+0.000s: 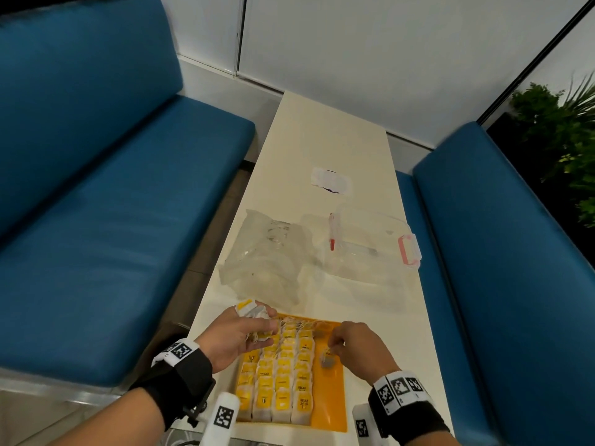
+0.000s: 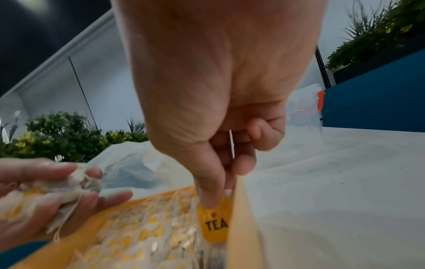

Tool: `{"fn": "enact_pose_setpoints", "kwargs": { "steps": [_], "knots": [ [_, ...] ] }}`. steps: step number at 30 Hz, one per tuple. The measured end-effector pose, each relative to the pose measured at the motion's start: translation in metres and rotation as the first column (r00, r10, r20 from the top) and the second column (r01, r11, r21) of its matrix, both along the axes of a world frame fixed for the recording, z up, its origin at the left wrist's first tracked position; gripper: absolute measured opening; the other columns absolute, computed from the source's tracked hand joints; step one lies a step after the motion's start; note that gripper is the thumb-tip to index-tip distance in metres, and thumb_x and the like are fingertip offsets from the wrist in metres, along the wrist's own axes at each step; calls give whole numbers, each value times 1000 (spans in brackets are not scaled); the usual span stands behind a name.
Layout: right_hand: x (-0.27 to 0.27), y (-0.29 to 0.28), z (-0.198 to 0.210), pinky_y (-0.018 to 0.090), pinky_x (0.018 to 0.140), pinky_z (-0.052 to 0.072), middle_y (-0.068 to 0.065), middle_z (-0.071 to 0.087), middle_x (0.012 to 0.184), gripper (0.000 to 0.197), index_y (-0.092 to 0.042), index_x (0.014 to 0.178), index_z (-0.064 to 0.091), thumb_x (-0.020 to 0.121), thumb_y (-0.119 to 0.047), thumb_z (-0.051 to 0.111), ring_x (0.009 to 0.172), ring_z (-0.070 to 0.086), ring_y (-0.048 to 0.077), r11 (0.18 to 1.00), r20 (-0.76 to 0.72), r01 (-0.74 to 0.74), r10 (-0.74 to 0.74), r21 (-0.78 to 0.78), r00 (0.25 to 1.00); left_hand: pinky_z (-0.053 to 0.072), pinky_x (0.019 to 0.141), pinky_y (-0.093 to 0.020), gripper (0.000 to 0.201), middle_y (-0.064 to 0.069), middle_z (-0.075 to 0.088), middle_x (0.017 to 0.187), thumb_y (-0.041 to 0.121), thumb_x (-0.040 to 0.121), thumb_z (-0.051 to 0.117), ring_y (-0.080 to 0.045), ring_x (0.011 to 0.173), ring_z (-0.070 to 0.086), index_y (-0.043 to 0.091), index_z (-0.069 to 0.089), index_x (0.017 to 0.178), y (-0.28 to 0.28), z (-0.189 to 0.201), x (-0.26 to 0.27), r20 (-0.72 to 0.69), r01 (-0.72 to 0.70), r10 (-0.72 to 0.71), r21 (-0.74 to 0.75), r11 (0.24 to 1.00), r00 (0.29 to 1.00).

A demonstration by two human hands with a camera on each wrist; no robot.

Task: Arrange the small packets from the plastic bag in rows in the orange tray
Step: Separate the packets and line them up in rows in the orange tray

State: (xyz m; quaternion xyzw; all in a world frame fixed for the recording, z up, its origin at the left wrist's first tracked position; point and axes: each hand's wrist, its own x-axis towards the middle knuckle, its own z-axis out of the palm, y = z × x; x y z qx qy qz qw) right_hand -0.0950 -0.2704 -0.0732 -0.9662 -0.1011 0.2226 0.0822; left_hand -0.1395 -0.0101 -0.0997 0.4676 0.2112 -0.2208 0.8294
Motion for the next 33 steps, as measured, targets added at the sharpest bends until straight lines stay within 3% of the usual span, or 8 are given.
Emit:
{"fn": "enact_pose_setpoints", "kwargs": {
  "steps": [3, 6, 9, 13, 17, 21, 27, 33],
  "knots": [
    [1, 1, -9, 29, 76, 49, -4, 64, 104, 17, -24, 96, 73, 89, -24, 57, 97, 61, 17, 995, 30, -76, 78, -57, 997, 62, 76, -35, 34, -17, 71, 104, -5, 83, 75, -28, 96, 72, -7, 65, 116, -2, 0, 2, 7, 14, -15, 31, 999, 1000],
    [3, 1, -18, 27, 76, 45, -1, 50, 107, 17, -21, 101, 71, 93, -28, 58, 103, 53, 18, 992, 102, -113, 117, -47, 988, 61, 75, -35, 31, -16, 70, 100, -5, 83, 77, -27, 93, 71, -3, 67, 112, -3, 0, 4, 14, 31, -31, 40, 999, 999],
    [7, -1, -25, 20, 75, 41, -4, 41, 105, 14, -21, 98, 71, 91, -29, 62, 99, 47, 12, 998, 124, -52, 48, 28, 991, 62, 79, -37, 33, -15, 70, 97, -2, 78, 81, -27, 93, 70, 0, 69, 109, -3, -1, 6, 31, 52, -53, 43, 998, 998],
    [11, 0, -30, 11, 64, 34, -6, 39, 100, 3, -22, 85, 68, 85, -25, 68, 91, 47, 9, 986, 119, 57, -76, 159, 990, 61, 84, -39, 26, -14, 71, 97, -4, 83, 77, -27, 94, 70, 2, 70, 107, -4, -2, 7, 28, 55, -56, 55, 997, 998],
    [14, -3, -41, 11, 62, 35, -8, 39, 96, 7, -23, 80, 64, 84, -25, 69, 84, 49, 8, 979, 133, 83, -109, 185, 985, 60, 89, -43, 26, -15, 71, 98, -2, 83, 77, -27, 94, 70, 2, 70, 107, -3, -2, 7, 24, 62, -63, 62, 996, 998],
    [18, -5, -46, 11, 62, 35, -10, 40, 95, 8, -23, 82, 63, 86, -26, 69, 79, 52, 8, 983, 185, 64, -96, 174, 978, 61, 88, -42, 26, -15, 72, 99, -2, 81, 79, -28, 95, 70, 3, 71, 105, -2, -1, 7, 17, 64, -65, 64, 996, 998],
    [22, -4, -47, 20, 62, 44, -9, 39, 95, 10, -22, 81, 59, 86, -26, 67, 77, 52, 11, 990, 221, 49, -78, 134, 972, 61, 86, -41, 23, -13, 71, 95, -1, 82, 78, -26, 94, 71, 5, 71, 103, -3, 1, 6, 20, 87, -88, 65, 994, 996],
    [20, 2, -34, 20, 61, 39, -11, 39, 101, 19, -26, 90, 54, 85, -35, 70, 80, 50, 9, 982, 270, 41, -91, 185, 958, 61, 87, -41, 26, -17, 67, 101, 5, 80, 80, -29, 96, 69, 6, 71, 105, -6, 8, 6, 12, 146, -145, -63, 987, 989]
  ]
}}
